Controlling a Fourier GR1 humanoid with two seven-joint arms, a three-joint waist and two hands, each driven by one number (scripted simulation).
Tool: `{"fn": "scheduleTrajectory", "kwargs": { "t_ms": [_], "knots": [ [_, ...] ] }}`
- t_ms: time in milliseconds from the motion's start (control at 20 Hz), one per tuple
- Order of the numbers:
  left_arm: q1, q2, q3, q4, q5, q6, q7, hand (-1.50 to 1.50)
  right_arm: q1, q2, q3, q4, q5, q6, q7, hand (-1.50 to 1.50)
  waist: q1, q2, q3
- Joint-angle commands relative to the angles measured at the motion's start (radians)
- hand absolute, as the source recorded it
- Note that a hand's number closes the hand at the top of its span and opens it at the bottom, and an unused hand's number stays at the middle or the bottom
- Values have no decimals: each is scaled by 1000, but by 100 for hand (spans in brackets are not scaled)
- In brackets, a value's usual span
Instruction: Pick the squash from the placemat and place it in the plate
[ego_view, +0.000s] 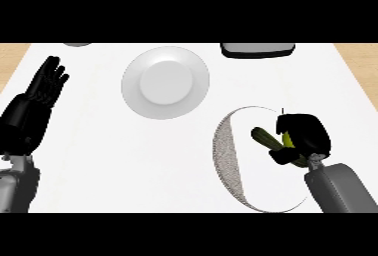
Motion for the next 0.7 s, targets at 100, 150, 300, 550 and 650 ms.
{"fn": "scheduleTrajectory", "kwargs": {
  "t_ms": [100,150,300,550,650],
  "knots": [
    [-15,-3,-12,31,-13,-9,-9,0,43,77,-132,-144,61,-51,397,150,11,6,3],
    [-8,-1,-6,22,0,-18,0,0,103,56,-154,-212,38,-65,377,150,19,6,4],
    [-1,-26,-14,17,-11,-10,-37,0,107,149,-78,-400,63,-31,460,150,40,9,4],
    [-43,-13,-13,29,-16,-14,-7,0,76,223,17,-591,43,-65,417,150,44,9,5],
    [-23,-48,-43,8,-29,3,-1,0,33,276,49,-654,21,-38,447,150,48,8,4]
  ]
}}
